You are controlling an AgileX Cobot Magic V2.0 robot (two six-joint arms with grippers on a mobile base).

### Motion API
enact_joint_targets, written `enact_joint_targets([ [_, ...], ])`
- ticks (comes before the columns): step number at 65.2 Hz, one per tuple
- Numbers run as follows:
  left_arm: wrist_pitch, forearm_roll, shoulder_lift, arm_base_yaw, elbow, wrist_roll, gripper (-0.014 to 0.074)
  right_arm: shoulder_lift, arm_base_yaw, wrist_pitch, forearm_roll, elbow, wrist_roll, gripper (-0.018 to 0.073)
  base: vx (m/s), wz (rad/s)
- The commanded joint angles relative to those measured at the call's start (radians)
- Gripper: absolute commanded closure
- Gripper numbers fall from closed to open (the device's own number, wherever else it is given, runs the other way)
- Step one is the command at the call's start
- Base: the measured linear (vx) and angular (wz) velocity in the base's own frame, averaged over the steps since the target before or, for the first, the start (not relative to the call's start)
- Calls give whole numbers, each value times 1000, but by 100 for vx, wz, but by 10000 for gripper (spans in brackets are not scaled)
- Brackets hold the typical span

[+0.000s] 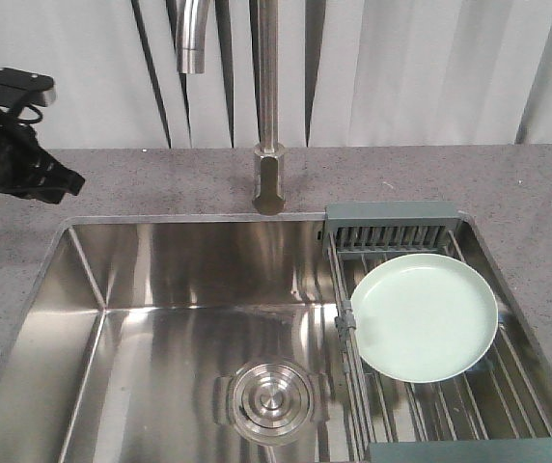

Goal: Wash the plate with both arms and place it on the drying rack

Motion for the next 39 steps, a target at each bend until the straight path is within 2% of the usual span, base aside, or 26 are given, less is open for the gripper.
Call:
enact_joint_targets([
  [1, -94, -19, -159, 15, 72, -40, 604, 4, -2, -51, 9, -24, -11, 211, 0, 0],
  [24, -182, -18, -531, 18, 424, -112, 604, 4, -2, -51, 9, -24, -11, 211, 0, 0],
  [39, -177, -18, -761, 18, 601, -141, 604, 4, -2, -51, 9, -24, -11, 211, 0, 0],
])
